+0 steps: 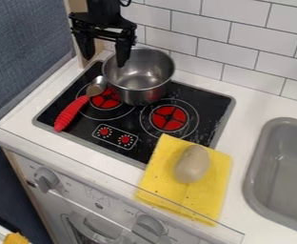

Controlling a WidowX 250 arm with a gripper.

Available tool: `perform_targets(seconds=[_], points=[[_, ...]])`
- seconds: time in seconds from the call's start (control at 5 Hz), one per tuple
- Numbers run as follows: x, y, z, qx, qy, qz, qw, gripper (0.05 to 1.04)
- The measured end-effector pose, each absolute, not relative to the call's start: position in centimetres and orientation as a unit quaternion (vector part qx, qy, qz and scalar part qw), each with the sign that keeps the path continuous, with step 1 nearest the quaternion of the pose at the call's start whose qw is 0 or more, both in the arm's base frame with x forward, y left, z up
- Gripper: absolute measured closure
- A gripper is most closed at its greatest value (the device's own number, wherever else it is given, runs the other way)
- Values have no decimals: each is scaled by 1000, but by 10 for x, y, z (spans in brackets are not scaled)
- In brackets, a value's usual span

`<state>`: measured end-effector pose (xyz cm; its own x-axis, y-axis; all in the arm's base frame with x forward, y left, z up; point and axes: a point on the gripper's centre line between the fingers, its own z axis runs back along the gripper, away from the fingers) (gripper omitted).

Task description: Moved the gray object to the left switch

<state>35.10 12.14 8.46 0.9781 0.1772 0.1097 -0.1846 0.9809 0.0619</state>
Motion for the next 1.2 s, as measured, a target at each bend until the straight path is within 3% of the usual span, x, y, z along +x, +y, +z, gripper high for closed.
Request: perform_targets(seconds=[0.4,0.6,0.8,1.0,1.2], points=[[351,100,71,18,-33,70,997,78],[345,65,103,21,-59,35,997,78],[322,30,123,44,-74,6,996,78],[292,-6,121,51,-70,-25,996,78],[266,-31,100,69,-44,-20,996,78]])
